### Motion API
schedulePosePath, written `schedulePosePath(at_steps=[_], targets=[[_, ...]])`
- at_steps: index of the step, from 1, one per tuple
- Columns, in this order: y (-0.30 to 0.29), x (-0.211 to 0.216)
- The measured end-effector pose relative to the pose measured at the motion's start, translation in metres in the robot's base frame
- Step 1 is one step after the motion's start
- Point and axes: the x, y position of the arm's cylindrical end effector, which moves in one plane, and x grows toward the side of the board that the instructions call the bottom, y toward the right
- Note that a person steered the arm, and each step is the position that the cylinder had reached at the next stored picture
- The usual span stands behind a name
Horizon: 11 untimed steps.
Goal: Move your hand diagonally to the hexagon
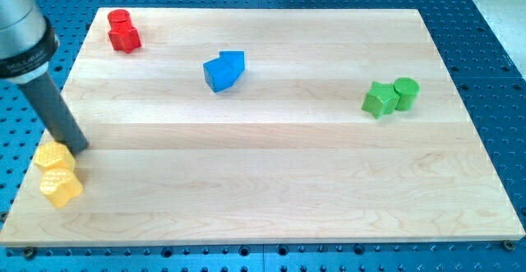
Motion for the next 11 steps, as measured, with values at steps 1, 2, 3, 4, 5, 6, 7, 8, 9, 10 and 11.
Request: schedulePosePath(at_steps=[1, 2, 3, 4, 5, 6, 7, 8, 9, 10, 11], targets=[[0.001, 0.013], [0.009, 0.005], [0.027, -0.026], [0.051, -0.046], [0.058, -0.047], [0.058, -0.047], [0.058, -0.056], [0.058, -0.067], [0.058, -0.081], [0.058, -0.091], [0.058, -0.097]])
